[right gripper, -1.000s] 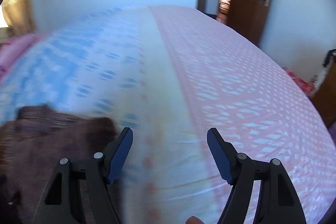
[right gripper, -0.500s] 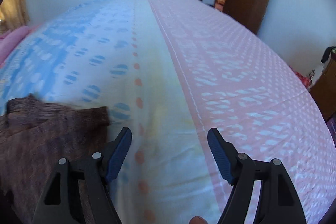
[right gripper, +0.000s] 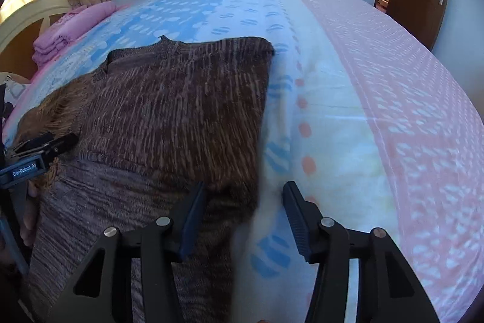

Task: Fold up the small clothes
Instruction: 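Grasp the sleeve cuff nearest the left gripper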

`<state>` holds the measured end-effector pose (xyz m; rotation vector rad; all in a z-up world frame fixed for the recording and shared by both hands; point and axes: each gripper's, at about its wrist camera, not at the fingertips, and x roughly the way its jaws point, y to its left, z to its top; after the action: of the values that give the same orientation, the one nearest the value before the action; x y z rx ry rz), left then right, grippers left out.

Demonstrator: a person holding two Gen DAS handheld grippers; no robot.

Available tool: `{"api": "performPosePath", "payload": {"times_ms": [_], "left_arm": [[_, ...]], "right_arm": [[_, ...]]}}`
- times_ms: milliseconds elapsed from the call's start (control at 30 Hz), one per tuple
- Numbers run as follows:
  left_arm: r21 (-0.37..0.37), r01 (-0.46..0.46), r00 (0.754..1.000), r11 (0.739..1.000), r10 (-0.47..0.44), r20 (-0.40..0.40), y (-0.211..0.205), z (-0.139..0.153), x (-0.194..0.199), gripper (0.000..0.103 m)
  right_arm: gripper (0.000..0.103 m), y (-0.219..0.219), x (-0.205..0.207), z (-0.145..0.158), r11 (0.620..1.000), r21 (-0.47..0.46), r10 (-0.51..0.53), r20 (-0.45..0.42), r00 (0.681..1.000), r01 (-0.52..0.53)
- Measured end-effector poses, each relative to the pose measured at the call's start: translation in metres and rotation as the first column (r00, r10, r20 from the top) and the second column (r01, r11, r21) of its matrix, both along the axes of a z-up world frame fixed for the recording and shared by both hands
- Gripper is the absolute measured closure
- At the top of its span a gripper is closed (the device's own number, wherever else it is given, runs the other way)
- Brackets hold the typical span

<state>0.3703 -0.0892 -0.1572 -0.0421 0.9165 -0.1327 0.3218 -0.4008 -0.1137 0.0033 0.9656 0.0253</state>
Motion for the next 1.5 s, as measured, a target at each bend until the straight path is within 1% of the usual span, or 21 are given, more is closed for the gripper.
{"api": "performPosePath", "payload": {"times_ms": [33,100,200,267,400,467,533,600,667,733,800,867,900,967,1033,1100,1133,1233,1300,1400,1500], "left_arm": [[0.009,-0.019,1.0,1.0,0.019,0.011,0.006,0.004,-0.005,0.0],[0.037,-0.017,0.999,0.999,0.016,0.044,0.017,0.013,-0.018,0.0],[0.119,-0.026,0.995,0.993,0.013,0.104,0.042,0.026,-0.038,0.0],[0.135,-0.064,0.991,0.989,0.047,0.124,0.066,0.032,-0.044,0.0],[0.149,-0.166,0.982,0.975,0.149,0.119,0.122,0.035,-0.046,0.0],[0.164,-0.232,0.97,0.959,0.216,0.109,0.151,0.033,-0.046,0.0],[0.159,-0.29,0.956,0.944,0.277,0.099,0.18,0.03,-0.05,0.0],[0.163,-0.336,0.942,0.928,0.326,0.085,0.205,0.026,-0.054,0.0],[0.167,-0.386,0.922,0.907,0.38,0.071,0.23,0.02,-0.057,0.0],[0.154,-0.436,0.9,0.887,0.434,0.048,0.254,0.015,-0.061,0.0],[0.117,-0.489,0.871,0.864,0.49,0.022,0.276,0.009,-0.064,0.0],[0.062,-0.525,0.851,0.849,0.526,0.001,0.291,0.008,-0.068,0.001],[0.019,-0.546,0.837,0.837,0.546,-0.014,0.299,0.006,-0.07,0.006],[-0.052,-0.563,0.826,0.825,0.562,-0.043,0.305,0.002,-0.07,0.014],[-0.106,-0.576,0.817,0.81,0.576,-0.038,0.308,0.004,-0.071,0.016],[-0.174,-0.566,0.823,0.806,0.566,-0.053,0.311,0.003,-0.067,0.024],[-0.204,-0.569,0.82,0.797,0.569,-0.063,0.313,0.003,-0.065,0.025],[-0.312,-0.579,0.805,0.753,0.588,-0.077,0.323,0.002,-0.059,0.034],[-0.376,-0.597,0.787,0.708,0.608,-0.105,0.33,-0.001,-0.053,0.037],[-0.415,-0.619,0.763,0.667,0.636,-0.114,0.337,-0.005,-0.044,0.042],[-0.444,-0.624,0.753,0.643,0.647,-0.122,0.343,-0.006,-0.038,0.042]], "right_arm": [[0.05,0.0,-0.004,0.003,1.0,-0.014,-0.008,0.01,1.0,0.009],[0.049,0.003,-0.018,0.011,0.999,-0.038,-0.011,0.062,0.998,0.013],[0.049,0.017,-0.028,0.017,0.996,-0.082,0.034,0.124,0.992,-0.024],[0.049,0.032,-0.029,0.022,0.994,-0.102,0.066,0.158,0.985,-0.05],[0.049,0.057,-0.022,0.026,0.99,-0.078,0.125,0.159,0.979,-0.114],[0.049,0.071,-0.015,0.024,0.986,-0.09,0.151,0.165,0.975,-0.138],[0.049,0.082,-0.005,0.019,0.984,-0.086,0.166,0.162,0.973,-0.153],[0.049,0.086,0.003,0.012,0.984,-0.083,0.167,0.138,0.976,-0.157],[0.049,0.089,0.004,0.001,0.983,-0.1,0.164,0.114,0.98,-0.153],[0.044,0.091,0.003,-0.005,0.982,-0.109,0.169,0.111,0.979,-0.158],[0.037,0.09,0.001,-0.004,0.983,-0.101,0.166,0.117,0.979,-0.155],[0.036,0.089,0.001,-0.006,0.983,-0.102,0.162,0.112,0.98,-0.151],[0.035,0.089,0.001,-0.006,0.983,-0.104,0.162,0.112,0.98,-0.151],[0.033,0.09,0.0,-0.006,0.982,-0.114,0.163,0.111,0.98,-0.15],[0.031,0.09,-0.001,-0.006,0.981,-0.124,0.162,0.112,0.98,-0.148],[0.03,0.091,-0.002,-0.006,0.981,-0.134,0.159,0.112,0.981,-0.144],[0.029,0.091,-0.002,-0.006,0.98,-0.135,0.158,0.112,0.981,-0.143],[0.027,0.091,-0.003,-0.006,0.98,-0.142,0.154,0.112,0.982,-0.138],[0.025,0.091,-0.003,-0.007,0.979,-0.152,0.15,0.113,0.982,-0.132],[0.024,0.093,-0.003,-0.007,0.978,-0.166,0.148,0.115,0.982,-0.127],[0.024,0.093,-0.003,-0.007,0.977,-0.171,0.147,0.117,0.982,-0.126]]}}
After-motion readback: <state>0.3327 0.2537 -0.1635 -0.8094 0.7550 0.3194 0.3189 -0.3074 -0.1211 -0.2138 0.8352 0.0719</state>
